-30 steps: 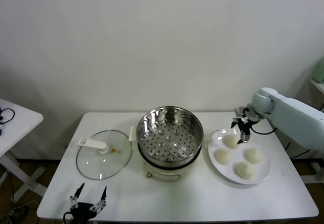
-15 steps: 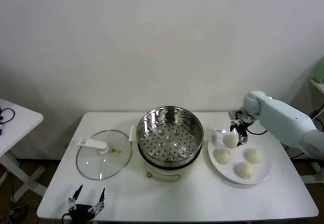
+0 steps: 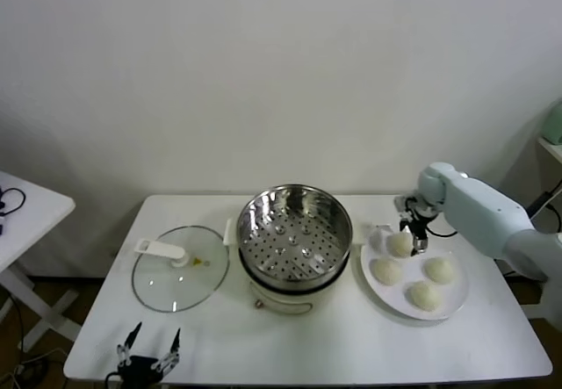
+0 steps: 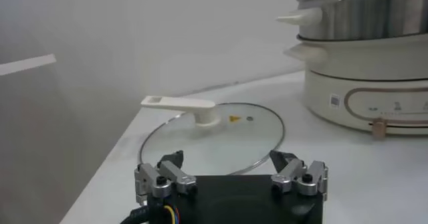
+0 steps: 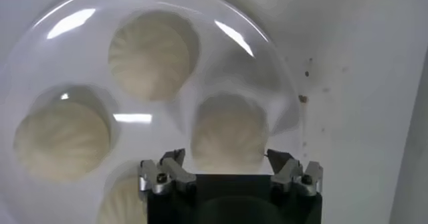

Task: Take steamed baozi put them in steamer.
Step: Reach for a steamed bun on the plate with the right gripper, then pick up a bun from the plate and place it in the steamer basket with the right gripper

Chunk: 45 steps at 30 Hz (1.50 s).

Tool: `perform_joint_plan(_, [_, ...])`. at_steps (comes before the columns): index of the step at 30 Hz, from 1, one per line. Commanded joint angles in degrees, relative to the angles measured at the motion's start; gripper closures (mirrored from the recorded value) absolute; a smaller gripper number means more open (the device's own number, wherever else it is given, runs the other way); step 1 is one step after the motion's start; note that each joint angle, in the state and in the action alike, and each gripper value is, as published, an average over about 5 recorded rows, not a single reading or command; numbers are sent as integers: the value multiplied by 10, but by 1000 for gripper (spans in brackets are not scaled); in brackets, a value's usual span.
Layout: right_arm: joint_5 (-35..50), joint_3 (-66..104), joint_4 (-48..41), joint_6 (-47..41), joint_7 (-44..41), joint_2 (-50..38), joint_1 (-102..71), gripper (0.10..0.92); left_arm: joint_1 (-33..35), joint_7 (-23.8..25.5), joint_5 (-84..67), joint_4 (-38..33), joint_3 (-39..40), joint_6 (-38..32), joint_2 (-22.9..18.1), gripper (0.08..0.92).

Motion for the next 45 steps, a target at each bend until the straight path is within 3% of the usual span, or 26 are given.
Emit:
perform_joint_plan(1, [-8,10,-12,4,6,9,-6,312,1,-1,2,-2,-1,-2,0,177])
perform_joint_plan(9, [10,-4,41,6,4,-18,11,409,5,-2,6,-4,-2,-6,-1,177])
perform_joint_plan(19, [127,-180,264,28,4,-116,204,414,12,-3,13,-10,-4,-10,-3,177])
perform_joint_plan(26, [190,-273,380,55,17,-119,350,414,16,-5,17,-14,-2,-12,-5,177])
perform_joint_plan(37, [212,-321,442,175,49,-31,456,410,21,-5,22,-19,5,-15,-7,177])
perform_joint_plan(45, [104,-298,391,292,92,45,405,406,20,-6,23,-18,6,-18,-7,177])
